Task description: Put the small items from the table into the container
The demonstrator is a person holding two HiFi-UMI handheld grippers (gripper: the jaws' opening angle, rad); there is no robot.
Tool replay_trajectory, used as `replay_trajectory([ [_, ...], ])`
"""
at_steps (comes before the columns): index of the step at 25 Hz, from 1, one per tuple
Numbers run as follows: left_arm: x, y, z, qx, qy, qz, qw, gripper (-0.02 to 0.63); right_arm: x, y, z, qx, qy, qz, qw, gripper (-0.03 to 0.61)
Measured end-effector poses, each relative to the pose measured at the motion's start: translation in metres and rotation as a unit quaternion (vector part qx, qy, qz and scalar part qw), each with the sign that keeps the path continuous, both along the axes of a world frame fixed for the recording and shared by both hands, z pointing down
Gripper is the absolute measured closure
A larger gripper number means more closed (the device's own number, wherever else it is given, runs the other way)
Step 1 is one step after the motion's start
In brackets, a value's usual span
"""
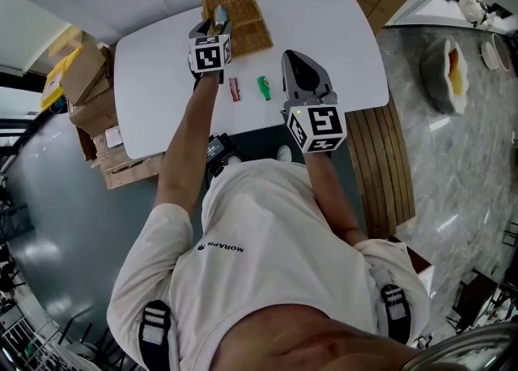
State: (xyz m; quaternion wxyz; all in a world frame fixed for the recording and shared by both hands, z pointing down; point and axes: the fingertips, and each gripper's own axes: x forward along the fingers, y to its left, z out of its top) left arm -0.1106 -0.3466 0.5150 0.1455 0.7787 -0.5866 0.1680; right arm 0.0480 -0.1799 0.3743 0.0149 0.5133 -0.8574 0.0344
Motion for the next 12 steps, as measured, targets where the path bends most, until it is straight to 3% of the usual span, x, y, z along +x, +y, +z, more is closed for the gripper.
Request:
replay_trajectory([
  [8,-0.001,0.03,-0.024,0.046,0.011,-0.009,0.9988,0.419,-0.001,0.001,0.002,-0.001,-0.002,0.0,1.0,0.574],
  [12,-0.003,0.049,-0.039,0.072,0.023,-0.021,0.9969,0.497,-0.004,0.002,0.004,-0.002,-0.002,-0.004,1.0,0.574],
])
